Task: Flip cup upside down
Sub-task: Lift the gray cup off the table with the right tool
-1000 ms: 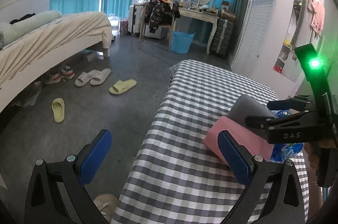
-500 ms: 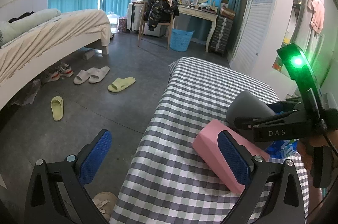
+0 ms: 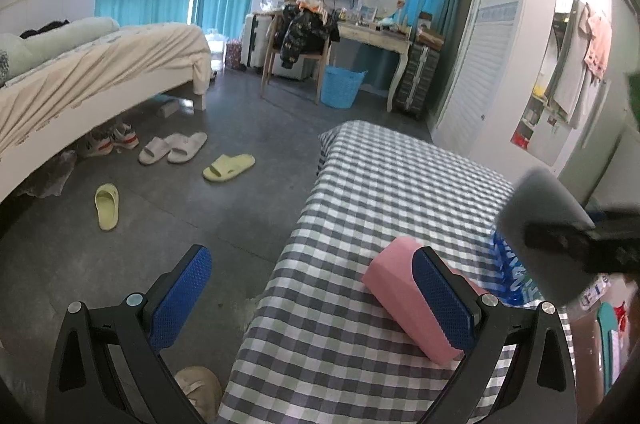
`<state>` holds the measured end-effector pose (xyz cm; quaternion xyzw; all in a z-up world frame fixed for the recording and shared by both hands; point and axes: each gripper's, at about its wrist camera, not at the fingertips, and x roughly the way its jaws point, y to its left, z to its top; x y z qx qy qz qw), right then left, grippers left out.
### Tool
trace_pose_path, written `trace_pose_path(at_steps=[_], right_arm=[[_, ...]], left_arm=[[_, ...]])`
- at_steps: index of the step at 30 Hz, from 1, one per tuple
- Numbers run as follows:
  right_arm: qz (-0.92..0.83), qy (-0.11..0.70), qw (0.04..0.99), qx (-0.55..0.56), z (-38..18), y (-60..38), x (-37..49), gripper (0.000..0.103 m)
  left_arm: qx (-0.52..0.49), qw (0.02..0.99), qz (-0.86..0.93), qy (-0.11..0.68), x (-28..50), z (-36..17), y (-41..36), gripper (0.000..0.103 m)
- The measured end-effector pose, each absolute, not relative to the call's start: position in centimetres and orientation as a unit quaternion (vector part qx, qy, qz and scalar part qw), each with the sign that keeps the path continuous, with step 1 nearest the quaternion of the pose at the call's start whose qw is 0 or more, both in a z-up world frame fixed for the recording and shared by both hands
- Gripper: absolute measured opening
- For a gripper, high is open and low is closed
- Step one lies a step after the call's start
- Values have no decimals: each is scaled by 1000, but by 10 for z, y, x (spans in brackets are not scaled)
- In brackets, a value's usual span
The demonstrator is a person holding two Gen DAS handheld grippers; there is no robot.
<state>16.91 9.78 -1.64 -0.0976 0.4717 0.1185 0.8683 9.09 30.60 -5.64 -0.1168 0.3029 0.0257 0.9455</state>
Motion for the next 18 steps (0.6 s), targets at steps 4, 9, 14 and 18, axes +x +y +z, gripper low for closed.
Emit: trace_pose_path(at_steps=[4, 9, 14, 18], right_arm=[[60, 480, 872, -77, -21, 97, 120, 76], [26, 497, 867, -30, -48, 96, 67, 75], [19, 495, 868, -16, -57, 93, 39, 75], [21, 490, 871, -9, -64, 89, 30, 75]], left_arm=[[-112, 952, 16, 285, 79, -49, 307, 103], [-97, 958, 3, 269, 60, -42, 313, 103], [-79, 958, 7, 275, 33, -47, 325, 103], [-81, 950, 8, 303, 11, -63, 331, 103]])
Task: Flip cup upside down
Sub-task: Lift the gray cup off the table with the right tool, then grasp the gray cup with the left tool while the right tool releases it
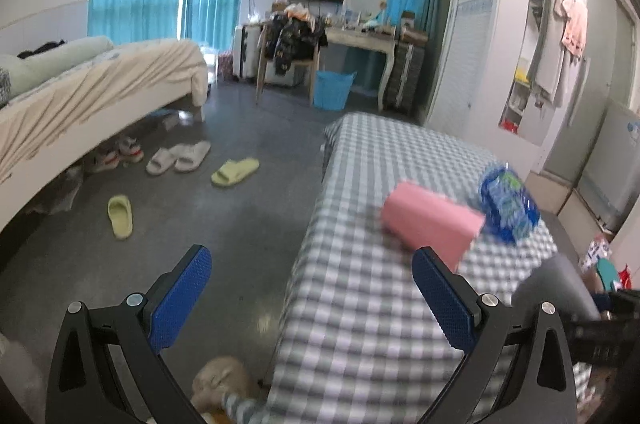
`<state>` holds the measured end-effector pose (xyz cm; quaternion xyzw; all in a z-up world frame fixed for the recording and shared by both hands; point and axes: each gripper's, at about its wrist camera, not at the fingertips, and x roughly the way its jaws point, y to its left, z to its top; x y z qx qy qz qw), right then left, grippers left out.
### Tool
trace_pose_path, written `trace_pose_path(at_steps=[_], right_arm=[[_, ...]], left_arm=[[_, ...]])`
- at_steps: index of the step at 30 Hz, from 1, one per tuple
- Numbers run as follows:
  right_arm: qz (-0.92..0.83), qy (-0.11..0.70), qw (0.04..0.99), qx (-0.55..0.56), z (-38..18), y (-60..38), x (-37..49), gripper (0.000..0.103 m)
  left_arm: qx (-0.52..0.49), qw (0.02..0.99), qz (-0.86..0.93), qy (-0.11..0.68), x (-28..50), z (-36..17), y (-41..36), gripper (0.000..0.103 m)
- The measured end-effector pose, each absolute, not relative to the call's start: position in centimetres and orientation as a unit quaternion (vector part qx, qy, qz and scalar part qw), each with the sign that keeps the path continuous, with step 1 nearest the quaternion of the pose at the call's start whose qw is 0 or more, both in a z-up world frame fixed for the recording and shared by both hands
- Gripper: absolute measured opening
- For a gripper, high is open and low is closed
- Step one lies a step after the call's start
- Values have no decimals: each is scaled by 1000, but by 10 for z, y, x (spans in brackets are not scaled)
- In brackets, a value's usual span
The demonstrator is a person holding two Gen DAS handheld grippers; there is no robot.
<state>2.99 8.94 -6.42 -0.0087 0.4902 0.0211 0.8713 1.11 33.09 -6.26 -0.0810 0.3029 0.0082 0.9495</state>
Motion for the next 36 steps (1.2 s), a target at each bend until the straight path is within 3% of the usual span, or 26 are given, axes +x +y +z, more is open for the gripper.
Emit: trace_pose_path(at_steps=[6, 13, 17, 19, 22, 29, 36], right_arm=[[33, 491, 871, -7, -84, 92, 25, 75], [61, 472, 879, 22, -82, 79, 24, 77], [121, 457, 879, 62, -47, 55, 17, 81], [112, 413, 902, 47, -16, 39, 7, 92], [76, 370, 926, 20, 15, 10, -7, 96], [52, 377, 925, -2, -1, -27, -27, 96], [28, 382, 923, 21, -30, -60, -24, 96]], left_arm=[[-38, 945, 25, 324, -7, -67, 317, 103], [-33, 954, 19, 296, -20, -26, 291, 103], [-4, 961, 22, 277, -25, 2, 276, 103], [-2, 962, 23, 271, -24, 14, 268, 103], [-8, 961, 3, 276, -20, 23, 251, 103], [11, 935, -79, 347, 2, 7, 173, 103], [1, 893, -89, 441, 35, -43, 134, 103]])
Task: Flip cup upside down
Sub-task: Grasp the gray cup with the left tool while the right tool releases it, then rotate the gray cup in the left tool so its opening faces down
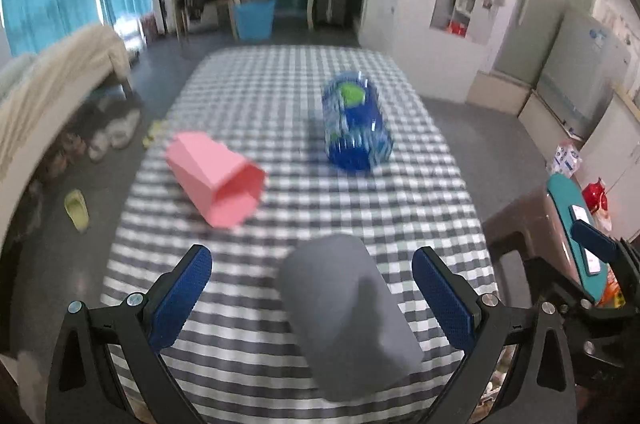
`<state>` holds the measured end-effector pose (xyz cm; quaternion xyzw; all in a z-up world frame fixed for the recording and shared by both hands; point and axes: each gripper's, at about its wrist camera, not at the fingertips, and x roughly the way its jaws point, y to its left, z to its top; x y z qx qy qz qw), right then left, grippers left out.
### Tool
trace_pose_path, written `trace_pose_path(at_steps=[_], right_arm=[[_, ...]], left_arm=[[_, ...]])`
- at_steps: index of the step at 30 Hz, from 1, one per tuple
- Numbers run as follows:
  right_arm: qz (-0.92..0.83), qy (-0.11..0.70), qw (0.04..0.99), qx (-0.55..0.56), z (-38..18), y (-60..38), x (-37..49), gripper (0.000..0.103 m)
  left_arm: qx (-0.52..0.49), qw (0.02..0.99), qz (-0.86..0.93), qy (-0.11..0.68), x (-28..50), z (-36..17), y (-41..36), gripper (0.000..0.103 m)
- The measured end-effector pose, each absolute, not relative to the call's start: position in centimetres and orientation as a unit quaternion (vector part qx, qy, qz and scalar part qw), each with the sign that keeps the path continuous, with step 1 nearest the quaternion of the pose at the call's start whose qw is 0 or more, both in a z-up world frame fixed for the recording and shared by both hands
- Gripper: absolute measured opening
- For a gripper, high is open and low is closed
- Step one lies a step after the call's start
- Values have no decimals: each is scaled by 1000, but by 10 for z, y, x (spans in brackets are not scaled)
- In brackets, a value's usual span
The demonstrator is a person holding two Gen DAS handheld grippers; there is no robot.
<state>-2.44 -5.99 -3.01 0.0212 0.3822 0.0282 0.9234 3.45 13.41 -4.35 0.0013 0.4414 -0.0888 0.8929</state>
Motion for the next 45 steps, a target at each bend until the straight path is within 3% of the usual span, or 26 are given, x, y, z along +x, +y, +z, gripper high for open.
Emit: trace_pose_path(at_steps=[15, 17, 24, 37, 45], right_arm=[[64, 386, 919, 42, -55, -60, -13, 96], [62, 387, 919, 41, -56, -59, -12, 96], [59, 383, 921, 41, -57, -58, -10, 96], [47, 367, 927, 57, -56, -70, -15, 96], [42, 365, 928, 62, -57, -76, -16, 96]], left_arm=[[6, 857, -110, 504, 55, -89, 116, 101], [6, 855, -112, 507, 55, -90, 117, 87], [1, 849, -125, 513, 54, -89, 122, 85], [24, 907, -118, 403, 40, -45, 123, 78], [53, 912, -127, 385, 25, -45, 112, 77]])
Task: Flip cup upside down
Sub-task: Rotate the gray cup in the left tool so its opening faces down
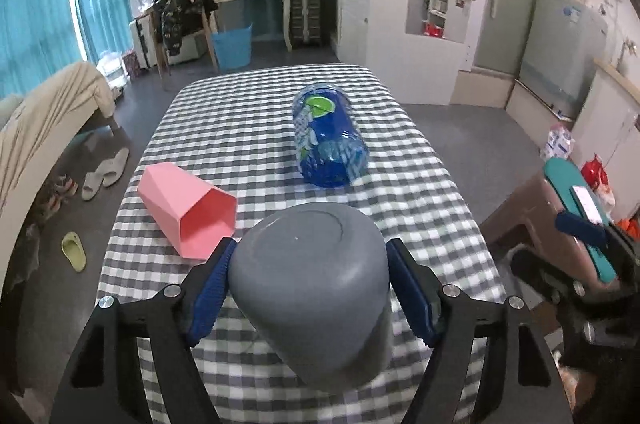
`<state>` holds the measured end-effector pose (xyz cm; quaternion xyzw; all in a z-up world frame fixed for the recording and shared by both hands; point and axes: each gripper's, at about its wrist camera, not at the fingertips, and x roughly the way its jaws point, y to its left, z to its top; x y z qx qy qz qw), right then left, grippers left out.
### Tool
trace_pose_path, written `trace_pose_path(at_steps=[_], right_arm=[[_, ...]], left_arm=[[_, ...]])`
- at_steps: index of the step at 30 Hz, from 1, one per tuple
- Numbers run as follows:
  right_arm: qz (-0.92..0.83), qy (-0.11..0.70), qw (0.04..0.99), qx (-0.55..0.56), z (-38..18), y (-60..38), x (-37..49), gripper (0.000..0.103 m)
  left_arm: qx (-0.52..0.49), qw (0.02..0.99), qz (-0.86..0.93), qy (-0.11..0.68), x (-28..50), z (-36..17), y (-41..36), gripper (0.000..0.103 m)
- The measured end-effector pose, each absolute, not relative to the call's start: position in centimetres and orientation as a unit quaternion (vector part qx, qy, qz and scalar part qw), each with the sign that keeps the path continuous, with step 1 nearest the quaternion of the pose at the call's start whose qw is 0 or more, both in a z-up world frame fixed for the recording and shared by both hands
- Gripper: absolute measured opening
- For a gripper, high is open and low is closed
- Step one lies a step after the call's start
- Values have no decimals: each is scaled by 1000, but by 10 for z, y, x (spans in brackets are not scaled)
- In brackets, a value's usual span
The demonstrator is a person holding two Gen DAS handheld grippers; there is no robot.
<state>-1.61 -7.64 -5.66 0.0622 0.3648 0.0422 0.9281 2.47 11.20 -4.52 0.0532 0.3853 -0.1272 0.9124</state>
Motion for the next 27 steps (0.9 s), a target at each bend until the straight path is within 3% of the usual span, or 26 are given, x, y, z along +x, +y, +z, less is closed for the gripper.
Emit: trace_pose_path(at_steps=[15, 17, 18, 27], right_arm=[[38, 361, 929, 79, -61, -85, -23, 96], [39, 361, 928, 78, -62, -84, -24, 96], [39, 361, 928, 78, -62, -84, -24, 96], [37, 364, 927, 80, -65, -84, -22, 96]], left_arm=[[76, 901, -176, 389, -17, -90, 107, 82], [79, 904, -172, 382, -17, -97, 107, 80], [78, 904, -171, 385, -16, -101, 106, 73], [78, 921, -167, 342, -11, -99, 108, 73]])
